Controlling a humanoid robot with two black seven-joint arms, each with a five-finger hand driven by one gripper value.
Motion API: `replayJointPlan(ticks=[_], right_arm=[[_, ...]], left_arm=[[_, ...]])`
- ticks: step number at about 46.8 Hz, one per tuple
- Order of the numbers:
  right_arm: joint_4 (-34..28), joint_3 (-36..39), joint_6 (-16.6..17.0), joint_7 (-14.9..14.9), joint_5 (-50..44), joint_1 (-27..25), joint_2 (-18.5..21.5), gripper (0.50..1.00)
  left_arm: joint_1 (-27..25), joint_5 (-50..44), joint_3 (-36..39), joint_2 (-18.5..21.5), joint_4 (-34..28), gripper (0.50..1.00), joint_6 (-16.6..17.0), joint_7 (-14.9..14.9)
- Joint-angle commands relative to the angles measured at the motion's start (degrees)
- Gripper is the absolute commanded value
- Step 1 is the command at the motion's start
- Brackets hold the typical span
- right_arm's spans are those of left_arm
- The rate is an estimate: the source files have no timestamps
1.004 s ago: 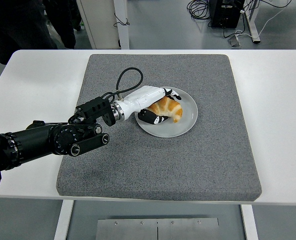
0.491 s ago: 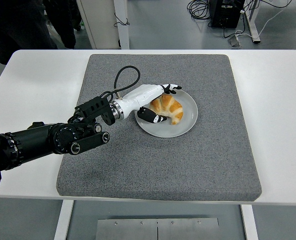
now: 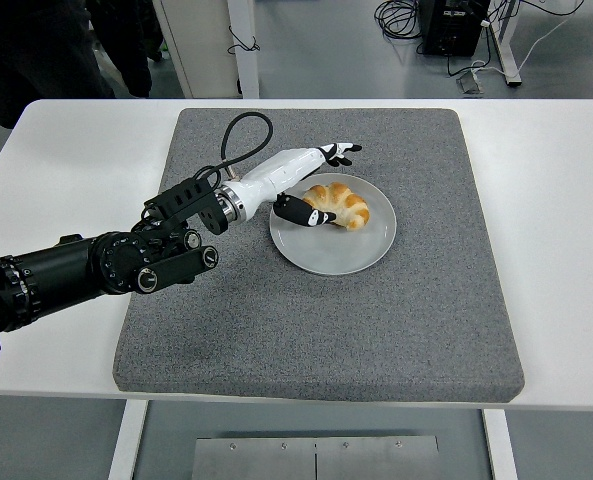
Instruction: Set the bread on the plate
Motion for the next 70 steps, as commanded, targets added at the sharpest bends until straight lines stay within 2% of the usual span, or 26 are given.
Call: replayJointPlan(ticks=[1,14,25,48,52,61,64,70], right_arm=[[0.0,0.0,0.02,-0.01,0.03,0.01,0.0,1.0],[0.0,0.0,0.02,-0.01,-0.06,0.01,0.0,1.0],[0.0,0.0,0.02,-0.01,0.03,0.01,0.0,1.0],[0.0,0.0,-0.07,-0.01,0.03,0.01,0.0,1.0],[0.0,0.0,0.02,-0.01,0.03,0.01,0.0,1.0],[0.0,0.0,0.02,-0.01,0.03,0.01,0.0,1.0],[0.0,0.0,-0.07,-0.01,0.03,0.01,0.0,1.0],[0.0,0.0,0.02,-0.01,0.03,0.01,0.0,1.0]], left_arm=[[-0.46,-1.19,-1.35,1.26,-0.6,0.868,-2.09,0.02],[-0.55,-8.13,-9.52,5.05,-2.19,0.872,-12.11,0.55],[-1.43,-13.14,-15.59,8.82,-2.19,0.878,-16.77,0.81],[-1.08,-33.35,-26.13,18.4,-1.4,0.883,-21.78,1.95],[-0.46,-36.78,-27.72,20.16,-1.13,0.884,-22.05,3.18],[1.64,-42.58,-30.44,22.62,0.53,0.896,-22.4,3.36],[2.52,-43.2,-31.93,22.98,2.11,0.902,-23.89,3.36],[3.84,-43.29,-35.19,23.06,8.08,0.904,-29.68,3.36]])
